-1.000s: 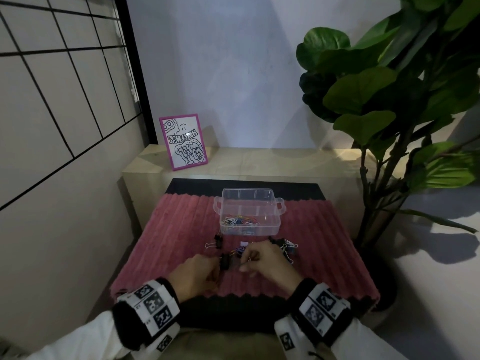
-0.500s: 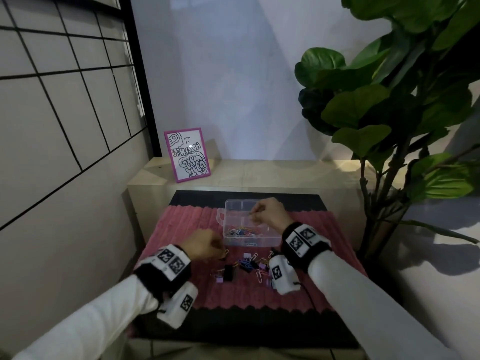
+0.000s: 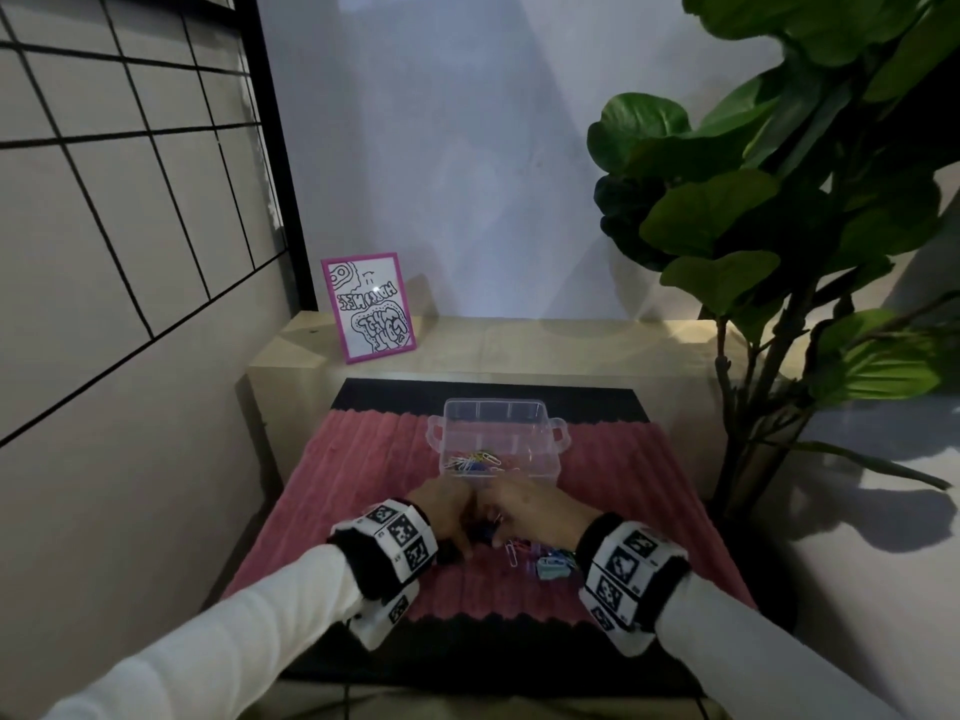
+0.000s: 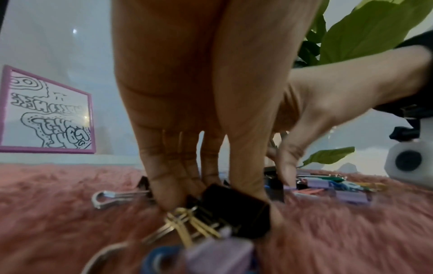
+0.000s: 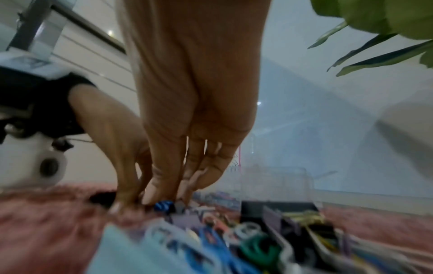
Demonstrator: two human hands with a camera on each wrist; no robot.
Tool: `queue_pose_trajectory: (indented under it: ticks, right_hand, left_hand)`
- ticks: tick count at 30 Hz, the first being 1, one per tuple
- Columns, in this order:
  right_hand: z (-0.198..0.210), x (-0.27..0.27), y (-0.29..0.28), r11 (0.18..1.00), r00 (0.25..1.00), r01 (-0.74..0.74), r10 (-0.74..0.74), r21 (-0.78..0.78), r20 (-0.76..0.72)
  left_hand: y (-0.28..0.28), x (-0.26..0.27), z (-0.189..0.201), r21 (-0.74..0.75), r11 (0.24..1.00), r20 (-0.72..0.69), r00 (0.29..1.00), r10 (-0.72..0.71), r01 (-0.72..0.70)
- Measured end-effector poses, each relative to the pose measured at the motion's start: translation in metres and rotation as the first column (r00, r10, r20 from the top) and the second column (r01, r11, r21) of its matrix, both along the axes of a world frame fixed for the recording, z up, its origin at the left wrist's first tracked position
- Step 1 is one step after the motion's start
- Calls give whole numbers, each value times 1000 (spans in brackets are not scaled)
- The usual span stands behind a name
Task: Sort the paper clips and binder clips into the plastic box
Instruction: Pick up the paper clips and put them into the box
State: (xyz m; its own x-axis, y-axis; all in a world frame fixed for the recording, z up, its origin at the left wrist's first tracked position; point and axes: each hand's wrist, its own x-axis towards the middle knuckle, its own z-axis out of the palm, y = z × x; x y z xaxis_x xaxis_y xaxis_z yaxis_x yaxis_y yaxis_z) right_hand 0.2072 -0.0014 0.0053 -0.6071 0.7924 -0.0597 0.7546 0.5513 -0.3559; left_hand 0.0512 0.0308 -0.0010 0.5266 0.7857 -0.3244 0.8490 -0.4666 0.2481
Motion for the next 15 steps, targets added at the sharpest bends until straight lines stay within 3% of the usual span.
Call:
queue_pose_trajectory:
  ticks: [7, 11, 15]
  right_hand:
    - [-1, -4, 1, 998, 997, 57, -56, -25, 45]
    - [2, -2, -6, 999, 999, 50, -50, 11, 1]
    - [0, -4, -12, 987, 996, -30, 15, 155, 93]
  left_hand:
    - [5, -5, 3, 14, 999, -8, 999, 31, -31]
    - [9, -12, 3, -48, 997, 104, 993, 62, -57]
    - [12, -22, 2, -121, 989, 253, 960, 116, -88]
